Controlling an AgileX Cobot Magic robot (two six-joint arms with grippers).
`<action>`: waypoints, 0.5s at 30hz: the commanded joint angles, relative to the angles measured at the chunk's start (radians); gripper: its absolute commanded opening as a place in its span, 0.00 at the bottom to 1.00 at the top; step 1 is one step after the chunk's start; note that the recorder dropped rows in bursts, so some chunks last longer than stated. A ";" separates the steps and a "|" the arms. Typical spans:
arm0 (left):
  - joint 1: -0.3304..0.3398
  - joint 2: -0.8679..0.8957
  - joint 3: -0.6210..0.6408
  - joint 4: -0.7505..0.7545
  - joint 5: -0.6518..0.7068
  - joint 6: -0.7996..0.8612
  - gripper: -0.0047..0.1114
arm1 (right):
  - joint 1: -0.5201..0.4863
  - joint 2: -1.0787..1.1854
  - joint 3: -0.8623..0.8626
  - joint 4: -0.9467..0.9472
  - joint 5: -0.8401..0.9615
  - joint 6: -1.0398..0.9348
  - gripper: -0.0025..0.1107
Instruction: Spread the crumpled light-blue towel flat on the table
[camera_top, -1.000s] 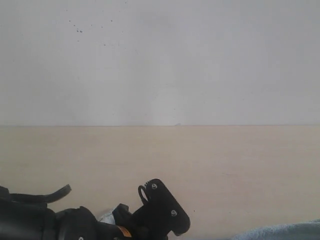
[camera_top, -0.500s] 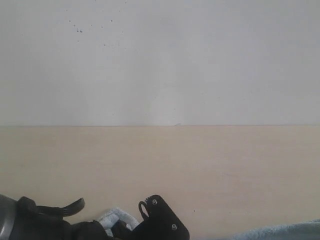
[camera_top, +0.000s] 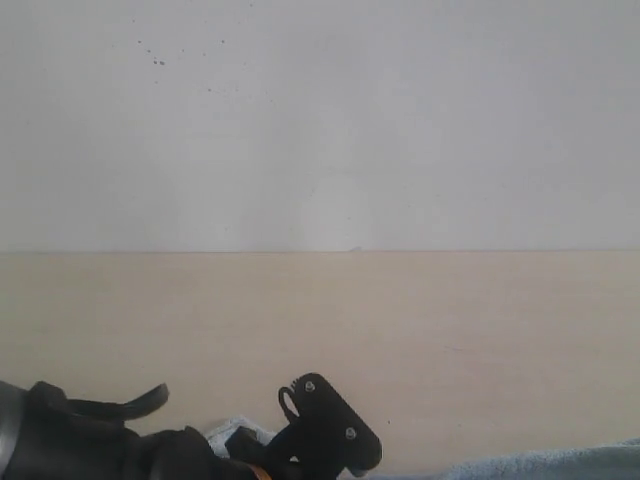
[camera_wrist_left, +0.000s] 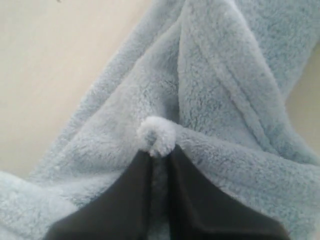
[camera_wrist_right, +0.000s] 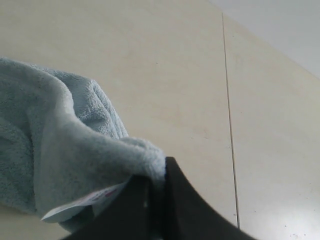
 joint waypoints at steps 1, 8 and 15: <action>-0.004 -0.090 -0.006 0.004 -0.005 -0.008 0.10 | 0.001 -0.005 0.002 0.001 -0.008 0.003 0.03; 0.003 -0.213 -0.006 0.004 -0.007 -0.008 0.10 | 0.001 -0.005 0.002 0.001 -0.008 0.003 0.03; 0.103 -0.367 0.002 0.004 -0.011 0.000 0.10 | 0.001 -0.005 0.002 -0.019 -0.008 -0.001 0.03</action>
